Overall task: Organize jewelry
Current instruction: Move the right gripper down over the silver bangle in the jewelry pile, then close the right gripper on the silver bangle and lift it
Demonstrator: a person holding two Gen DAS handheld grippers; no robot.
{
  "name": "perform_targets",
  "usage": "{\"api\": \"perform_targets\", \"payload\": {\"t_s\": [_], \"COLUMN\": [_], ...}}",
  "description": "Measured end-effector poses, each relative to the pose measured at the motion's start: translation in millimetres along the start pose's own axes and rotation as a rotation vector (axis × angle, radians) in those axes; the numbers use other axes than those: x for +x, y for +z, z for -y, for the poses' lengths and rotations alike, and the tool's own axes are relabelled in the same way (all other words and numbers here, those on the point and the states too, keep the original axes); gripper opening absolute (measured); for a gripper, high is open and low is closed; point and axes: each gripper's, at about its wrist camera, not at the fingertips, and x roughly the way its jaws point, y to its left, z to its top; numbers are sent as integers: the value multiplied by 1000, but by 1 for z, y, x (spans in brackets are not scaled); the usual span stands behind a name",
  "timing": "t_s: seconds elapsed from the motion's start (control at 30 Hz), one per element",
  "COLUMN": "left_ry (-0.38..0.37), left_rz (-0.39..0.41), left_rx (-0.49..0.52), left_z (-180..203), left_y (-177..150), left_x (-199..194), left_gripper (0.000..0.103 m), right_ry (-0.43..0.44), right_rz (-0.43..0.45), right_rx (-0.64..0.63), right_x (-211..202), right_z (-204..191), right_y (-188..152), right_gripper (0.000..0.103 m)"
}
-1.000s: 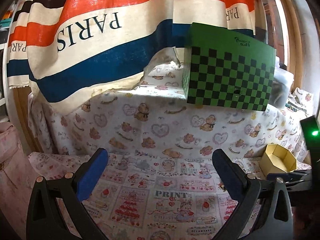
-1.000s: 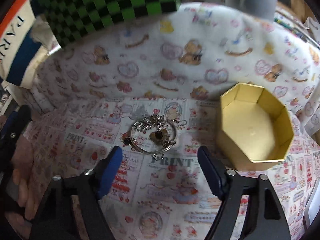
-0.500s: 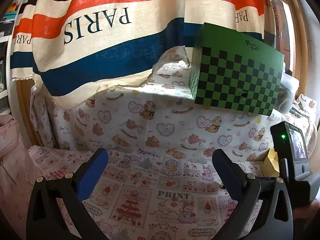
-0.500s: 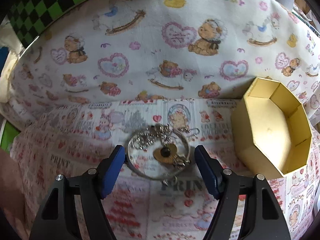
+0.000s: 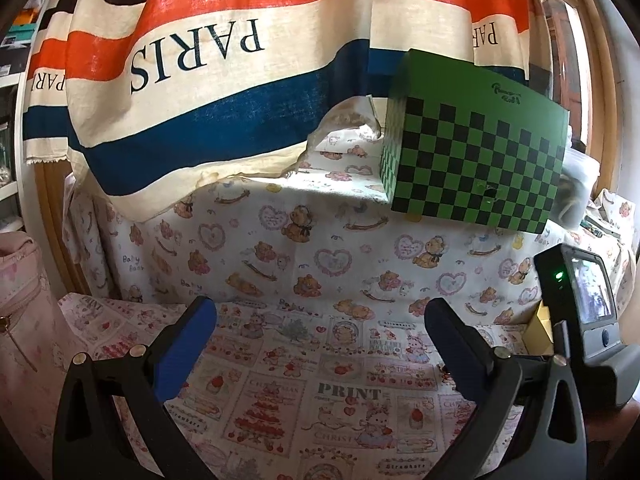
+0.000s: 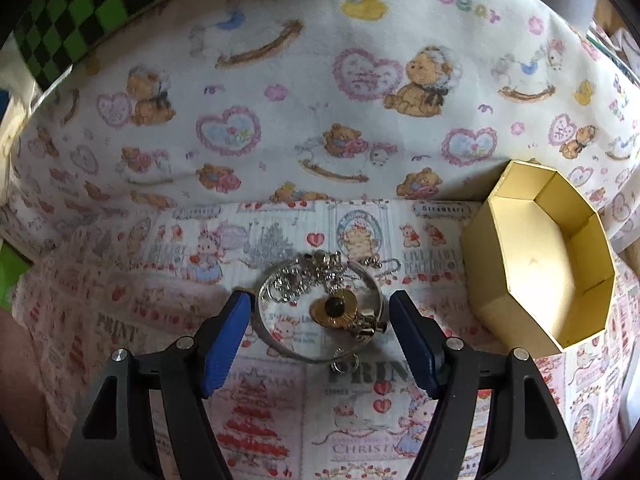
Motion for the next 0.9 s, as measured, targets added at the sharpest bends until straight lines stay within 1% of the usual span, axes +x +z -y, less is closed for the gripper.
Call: {"api": "perform_targets", "payload": {"t_s": [0.07, 0.13, 0.23, 0.33, 0.4, 0.63, 0.77, 0.8, 0.87, 0.9], "left_ry": [-1, 6, 16, 26, 20, 17, 21, 22, 20, 16], "left_rz": [3, 4, 5, 11, 11, 11, 16, 16, 12, 10], "left_rx": [7, 17, 25, 26, 21, 36, 61, 66, 69, 69], "left_z": [2, 3, 3, 3, 2, 6, 10, 11, 11, 11], "left_y": [0, -1, -2, -2, -1, -3, -5, -6, -6, -6], "left_x": [-1, -1, 0, -2, -3, -3, -4, -3, -3, -3], "left_gripper": [103, 103, 103, 103, 103, 103, 103, 103, 103, 103], "right_ry": [-30, -38, -19, -7, 17, 72, 122, 136, 144, 143], "right_rz": [-11, -5, -6, 1, 16, 130, 174, 188, 223, 243], "right_rx": [-35, -46, -48, -74, -94, -157, -149, -139, -124, -117], "right_x": [4, 6, 14, 8, 3, -40, -68, -73, -90, -105], "right_z": [-10, -17, -19, -15, -10, -4, 4, 6, 26, 47], "right_y": [-1, -1, 3, 2, -2, -20, -24, -20, -28, -33], "right_gripper": [74, 74, 71, 71, 71, 71, 71, 71, 71, 71]}}
